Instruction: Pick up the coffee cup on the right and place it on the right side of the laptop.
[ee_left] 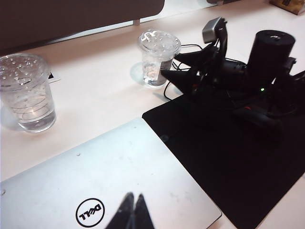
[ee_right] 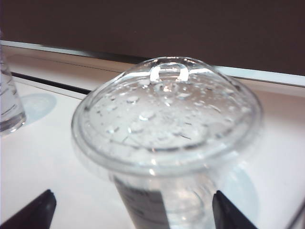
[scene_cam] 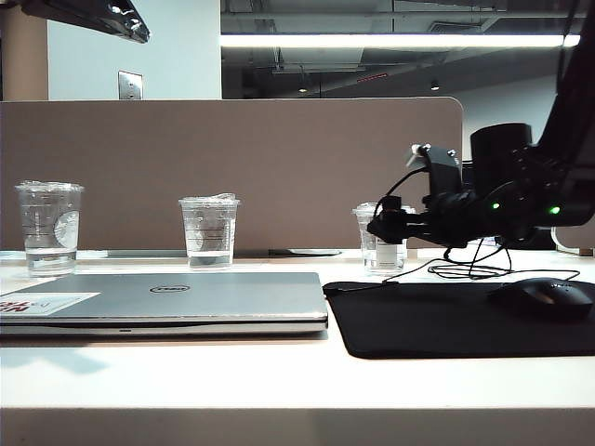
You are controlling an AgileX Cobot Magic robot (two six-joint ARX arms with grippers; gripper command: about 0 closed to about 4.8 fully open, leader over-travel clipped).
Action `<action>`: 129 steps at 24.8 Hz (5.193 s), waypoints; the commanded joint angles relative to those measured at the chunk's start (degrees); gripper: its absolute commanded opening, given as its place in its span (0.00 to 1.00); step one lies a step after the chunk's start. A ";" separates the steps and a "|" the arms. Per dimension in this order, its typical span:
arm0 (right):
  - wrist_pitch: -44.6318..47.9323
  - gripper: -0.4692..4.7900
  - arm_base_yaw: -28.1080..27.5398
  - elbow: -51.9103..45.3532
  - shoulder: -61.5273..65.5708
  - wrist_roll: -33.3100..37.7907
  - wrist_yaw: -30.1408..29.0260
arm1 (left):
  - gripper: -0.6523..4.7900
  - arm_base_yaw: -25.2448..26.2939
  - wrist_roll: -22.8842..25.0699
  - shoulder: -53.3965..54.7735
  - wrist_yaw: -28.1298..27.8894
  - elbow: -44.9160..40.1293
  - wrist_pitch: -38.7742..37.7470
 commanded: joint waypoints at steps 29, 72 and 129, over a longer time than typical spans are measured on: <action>-4.98 1.00 1.51 18.73 12.28 -0.02 3.04 | 0.11 0.07 0.04 -0.20 0.44 0.28 0.87; -14.51 0.47 1.73 -3.67 -25.16 -2.34 2.21 | 0.11 0.09 0.04 -0.22 0.26 0.28 0.81; 7.48 0.92 7.56 -46.99 -28.94 1.66 -0.07 | 0.11 0.09 0.04 -0.24 0.26 0.28 0.44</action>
